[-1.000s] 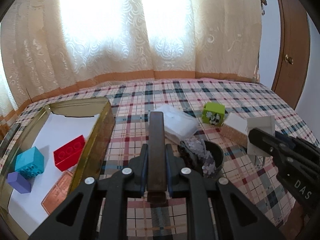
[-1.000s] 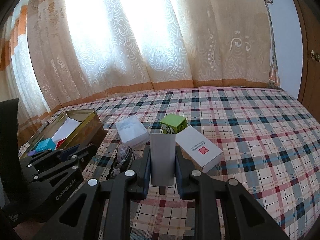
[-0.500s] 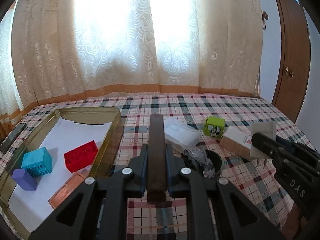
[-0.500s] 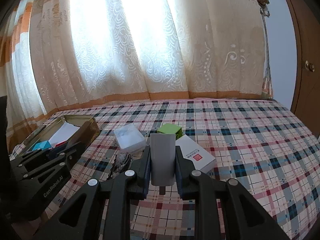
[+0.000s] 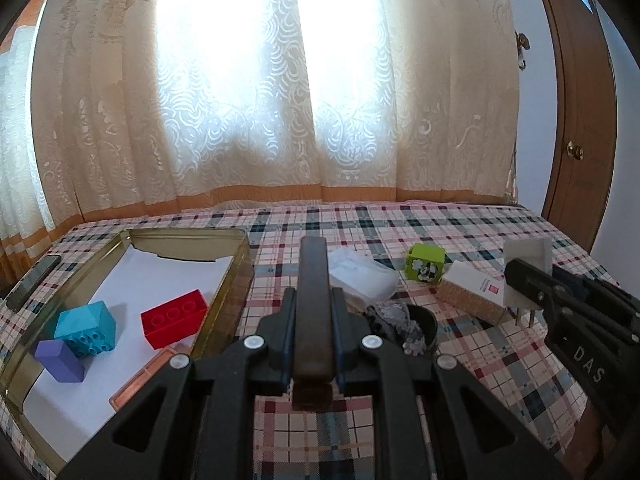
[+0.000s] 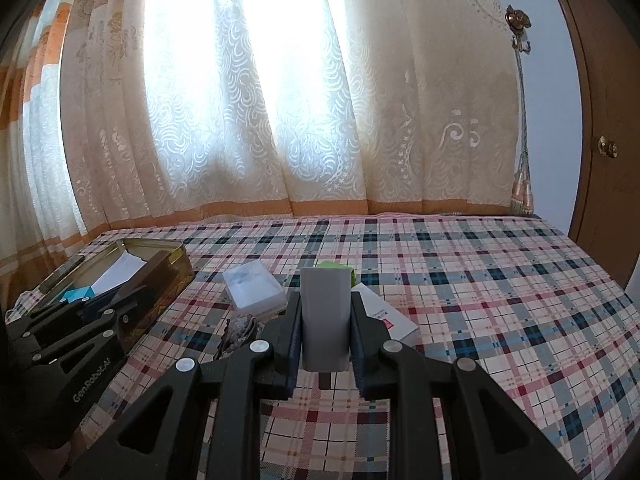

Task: Organize rigid objects
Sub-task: 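Lift the charger and bar and carry both toward the gold tray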

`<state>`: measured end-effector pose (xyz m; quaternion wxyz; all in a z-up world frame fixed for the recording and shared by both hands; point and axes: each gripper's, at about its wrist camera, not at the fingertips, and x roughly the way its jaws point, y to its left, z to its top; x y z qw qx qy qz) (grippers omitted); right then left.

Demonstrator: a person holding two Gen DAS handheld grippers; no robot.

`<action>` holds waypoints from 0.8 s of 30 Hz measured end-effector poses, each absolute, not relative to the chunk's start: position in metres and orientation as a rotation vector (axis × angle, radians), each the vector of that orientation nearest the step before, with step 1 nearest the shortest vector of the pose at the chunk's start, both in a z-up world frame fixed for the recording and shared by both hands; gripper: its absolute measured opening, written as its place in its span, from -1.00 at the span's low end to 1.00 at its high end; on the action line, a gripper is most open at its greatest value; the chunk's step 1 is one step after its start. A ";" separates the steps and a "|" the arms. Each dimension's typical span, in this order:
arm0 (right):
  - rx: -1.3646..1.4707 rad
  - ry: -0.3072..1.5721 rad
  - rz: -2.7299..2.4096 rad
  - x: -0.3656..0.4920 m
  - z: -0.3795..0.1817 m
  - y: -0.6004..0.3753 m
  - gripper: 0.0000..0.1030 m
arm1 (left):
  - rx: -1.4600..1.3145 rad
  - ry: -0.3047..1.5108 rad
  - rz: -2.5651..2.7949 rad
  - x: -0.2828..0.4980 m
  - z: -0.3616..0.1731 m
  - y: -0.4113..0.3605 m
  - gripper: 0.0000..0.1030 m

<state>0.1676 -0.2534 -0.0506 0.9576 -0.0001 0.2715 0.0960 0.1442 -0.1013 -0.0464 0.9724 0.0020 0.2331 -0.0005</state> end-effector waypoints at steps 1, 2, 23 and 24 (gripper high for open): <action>-0.004 0.544 0.193 0.166 -0.050 -0.253 -0.54 | 0.002 0.468 -0.001 0.143 -0.046 -0.101 -0.74; -0.008 0.538 0.190 0.165 -0.049 -0.252 -0.54 | 0.001 0.467 -0.002 0.142 -0.046 -0.100 -0.73; -0.026 0.472 0.171 0.150 -0.042 -0.245 -0.54 | -0.013 0.416 -0.002 0.125 -0.043 -0.092 -0.73; -0.026 0.471 0.174 0.149 -0.042 -0.244 -0.54 | -0.013 0.414 -0.001 0.124 -0.042 -0.091 -0.73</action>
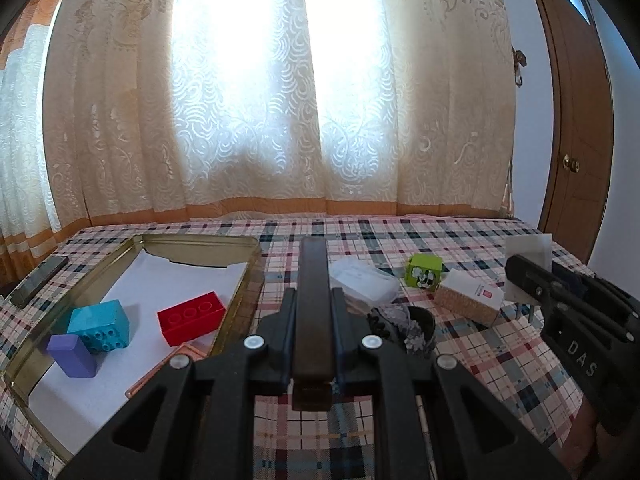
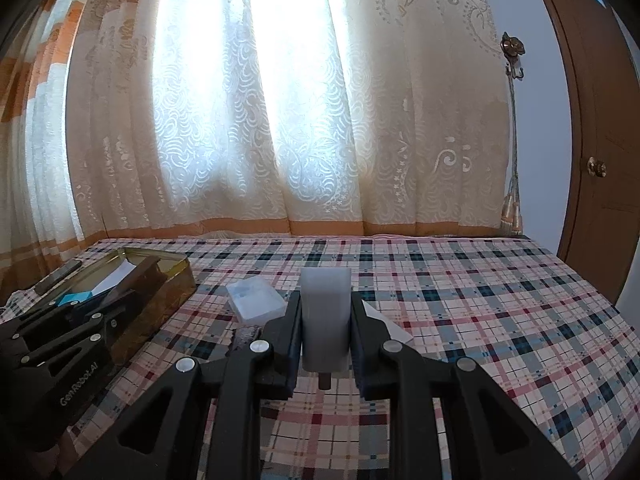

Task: Organize rigid objects
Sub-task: 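Lift the charger and bar and carry both toward the gold tray, then carry the held charger and bar over the tray with both tools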

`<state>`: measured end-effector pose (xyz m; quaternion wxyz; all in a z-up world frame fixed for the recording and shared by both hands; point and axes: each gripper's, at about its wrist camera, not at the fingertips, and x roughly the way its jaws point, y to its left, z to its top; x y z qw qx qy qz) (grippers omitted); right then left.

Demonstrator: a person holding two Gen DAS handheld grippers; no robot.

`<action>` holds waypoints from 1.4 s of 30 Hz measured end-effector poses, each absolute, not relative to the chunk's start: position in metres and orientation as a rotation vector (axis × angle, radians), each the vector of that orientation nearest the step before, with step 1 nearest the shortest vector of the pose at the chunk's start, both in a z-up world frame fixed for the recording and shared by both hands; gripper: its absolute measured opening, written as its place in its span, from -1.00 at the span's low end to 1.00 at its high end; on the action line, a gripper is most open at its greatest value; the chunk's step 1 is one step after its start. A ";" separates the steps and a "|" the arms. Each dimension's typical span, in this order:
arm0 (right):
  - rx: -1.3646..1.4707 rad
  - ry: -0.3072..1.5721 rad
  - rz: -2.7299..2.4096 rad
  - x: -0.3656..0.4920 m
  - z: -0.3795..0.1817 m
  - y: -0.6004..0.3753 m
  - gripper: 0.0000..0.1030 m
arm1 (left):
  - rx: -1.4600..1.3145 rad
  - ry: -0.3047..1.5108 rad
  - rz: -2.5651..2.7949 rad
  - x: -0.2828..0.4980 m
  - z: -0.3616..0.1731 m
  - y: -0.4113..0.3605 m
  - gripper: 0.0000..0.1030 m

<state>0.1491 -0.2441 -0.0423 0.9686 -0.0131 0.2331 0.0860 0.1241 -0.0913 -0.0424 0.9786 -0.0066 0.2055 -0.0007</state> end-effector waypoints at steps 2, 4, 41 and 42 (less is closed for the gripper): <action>-0.026 0.470 0.179 0.148 -0.042 -0.243 -0.54 | -0.014 0.410 -0.001 0.122 -0.042 -0.090 -0.73; -0.023 0.470 0.183 0.146 -0.042 -0.242 -0.54 | -0.014 0.406 0.001 0.120 -0.042 -0.089 -0.73; -0.050 0.423 0.283 0.125 -0.042 -0.190 -0.54 | -0.044 0.339 0.072 0.084 -0.039 -0.052 -0.73; -0.050 0.423 0.286 0.125 -0.042 -0.189 -0.54 | -0.045 0.339 0.074 0.084 -0.039 -0.050 -0.73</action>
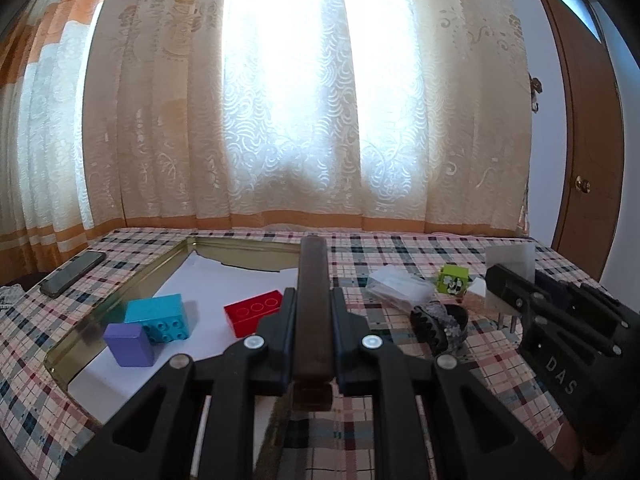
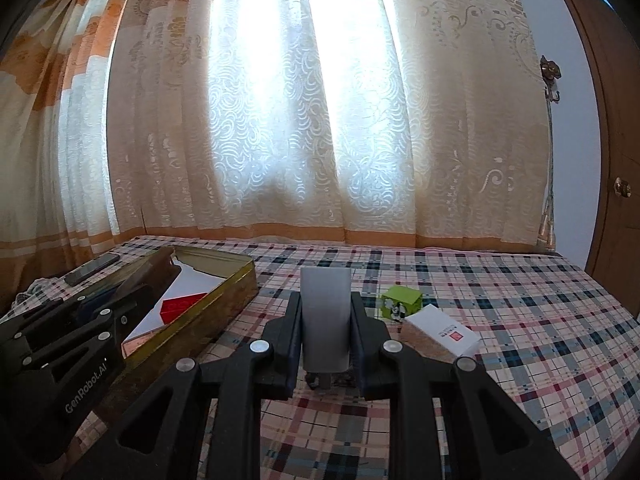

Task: Organize rigid objects
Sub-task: 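Carry the held charger and bar over the tray with both tools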

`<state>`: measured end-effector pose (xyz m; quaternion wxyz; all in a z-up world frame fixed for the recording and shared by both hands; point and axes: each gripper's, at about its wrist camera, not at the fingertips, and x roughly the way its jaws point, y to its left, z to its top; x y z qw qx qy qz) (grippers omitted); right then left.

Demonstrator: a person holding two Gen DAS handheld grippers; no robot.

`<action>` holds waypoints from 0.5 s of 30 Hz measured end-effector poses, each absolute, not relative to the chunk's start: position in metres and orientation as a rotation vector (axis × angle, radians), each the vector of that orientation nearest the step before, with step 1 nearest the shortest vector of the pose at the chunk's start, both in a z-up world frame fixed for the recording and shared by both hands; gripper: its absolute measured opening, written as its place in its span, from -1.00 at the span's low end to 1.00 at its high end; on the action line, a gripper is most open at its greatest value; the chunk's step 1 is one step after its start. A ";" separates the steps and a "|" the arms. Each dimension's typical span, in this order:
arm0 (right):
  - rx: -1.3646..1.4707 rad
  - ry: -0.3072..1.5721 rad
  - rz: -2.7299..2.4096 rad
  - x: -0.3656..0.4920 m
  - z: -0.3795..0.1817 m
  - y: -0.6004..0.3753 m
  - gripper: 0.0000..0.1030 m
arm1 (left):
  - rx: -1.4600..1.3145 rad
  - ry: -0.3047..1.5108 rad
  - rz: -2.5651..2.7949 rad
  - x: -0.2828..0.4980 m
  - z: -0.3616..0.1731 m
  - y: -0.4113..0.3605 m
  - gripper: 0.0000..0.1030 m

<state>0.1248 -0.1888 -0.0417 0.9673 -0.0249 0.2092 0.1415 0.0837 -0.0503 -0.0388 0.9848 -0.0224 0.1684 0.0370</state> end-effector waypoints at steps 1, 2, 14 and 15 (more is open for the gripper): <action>-0.051 0.423 0.288 0.124 -0.042 -0.188 -0.54 | -0.046 0.338 0.077 0.083 -0.039 -0.050 -0.73; -0.051 0.422 0.290 0.124 -0.042 -0.187 -0.54 | -0.045 0.338 0.079 0.083 -0.039 -0.049 -0.73; -0.060 0.422 0.323 0.120 -0.042 -0.169 -0.54 | -0.049 0.331 0.095 0.077 -0.038 -0.038 -0.73; -0.061 0.422 0.327 0.120 -0.042 -0.168 -0.54 | -0.049 0.331 0.096 0.077 -0.038 -0.038 -0.73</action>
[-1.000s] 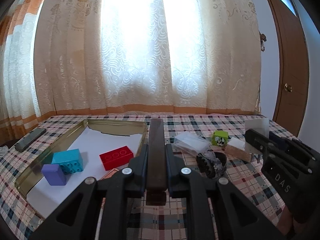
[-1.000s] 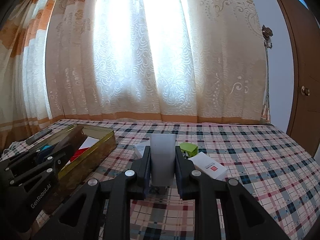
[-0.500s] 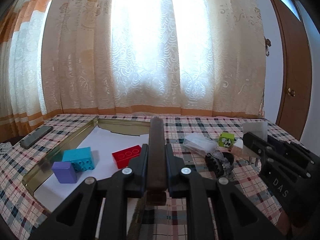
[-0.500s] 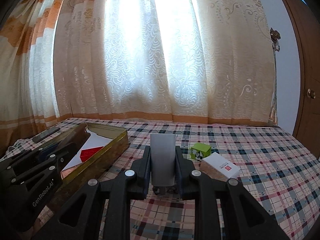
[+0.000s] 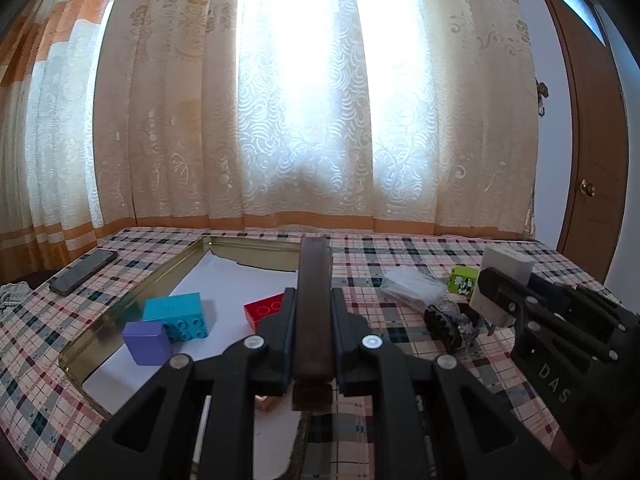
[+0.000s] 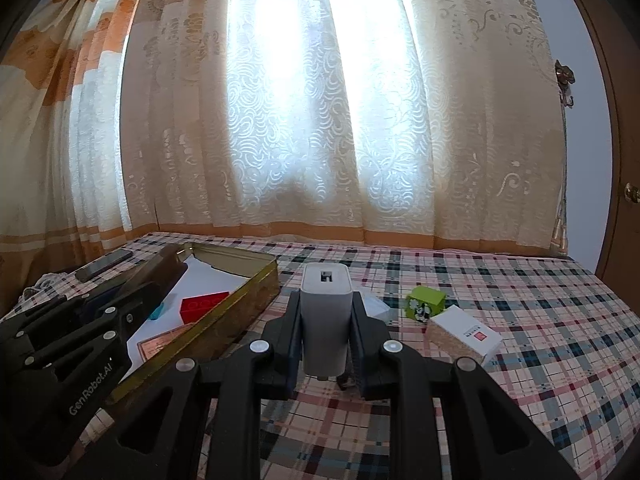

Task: Organize rigid objects
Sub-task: 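Carry the held charger and bar over the tray with both tools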

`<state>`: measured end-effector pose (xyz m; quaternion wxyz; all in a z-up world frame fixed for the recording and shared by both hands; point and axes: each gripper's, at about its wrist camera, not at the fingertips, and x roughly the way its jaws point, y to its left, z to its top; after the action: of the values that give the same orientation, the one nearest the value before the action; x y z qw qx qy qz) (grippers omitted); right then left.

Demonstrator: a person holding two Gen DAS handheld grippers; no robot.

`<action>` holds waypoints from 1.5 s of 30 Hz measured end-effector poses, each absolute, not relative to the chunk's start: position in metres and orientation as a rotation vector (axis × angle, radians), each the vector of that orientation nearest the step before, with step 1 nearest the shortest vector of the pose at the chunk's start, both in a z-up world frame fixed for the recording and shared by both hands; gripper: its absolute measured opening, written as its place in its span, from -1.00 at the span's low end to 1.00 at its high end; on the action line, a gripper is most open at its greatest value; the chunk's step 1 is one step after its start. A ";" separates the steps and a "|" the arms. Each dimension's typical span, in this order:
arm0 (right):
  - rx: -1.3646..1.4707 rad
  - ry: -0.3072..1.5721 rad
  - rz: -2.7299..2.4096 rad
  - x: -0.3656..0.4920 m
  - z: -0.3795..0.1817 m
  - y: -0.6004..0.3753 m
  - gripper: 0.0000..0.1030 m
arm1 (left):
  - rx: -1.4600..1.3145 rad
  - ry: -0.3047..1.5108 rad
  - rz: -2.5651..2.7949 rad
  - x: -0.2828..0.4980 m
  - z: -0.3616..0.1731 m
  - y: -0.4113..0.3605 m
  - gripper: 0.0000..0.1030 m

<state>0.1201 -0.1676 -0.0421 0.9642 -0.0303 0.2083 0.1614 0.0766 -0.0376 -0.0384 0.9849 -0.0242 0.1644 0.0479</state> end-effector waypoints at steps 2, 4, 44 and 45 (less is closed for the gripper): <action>-0.064 0.421 0.333 0.119 -0.042 -0.165 -0.54 | -0.049 0.330 0.098 0.076 -0.038 -0.036 -0.73; -0.066 0.422 0.339 0.119 -0.042 -0.162 -0.54 | -0.053 0.329 0.101 0.075 -0.038 -0.033 -0.73; -0.092 0.413 0.454 0.108 -0.043 -0.116 -0.54 | -0.099 0.346 0.189 0.065 -0.041 0.019 -0.73; -0.093 0.414 0.457 0.108 -0.043 -0.115 -0.54 | -0.100 0.347 0.191 0.065 -0.041 0.020 -0.73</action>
<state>0.1076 -0.1147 -0.0431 0.9517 -0.0456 0.2037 0.2251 0.0654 0.0202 -0.0414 0.9792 -0.0498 0.1723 0.0949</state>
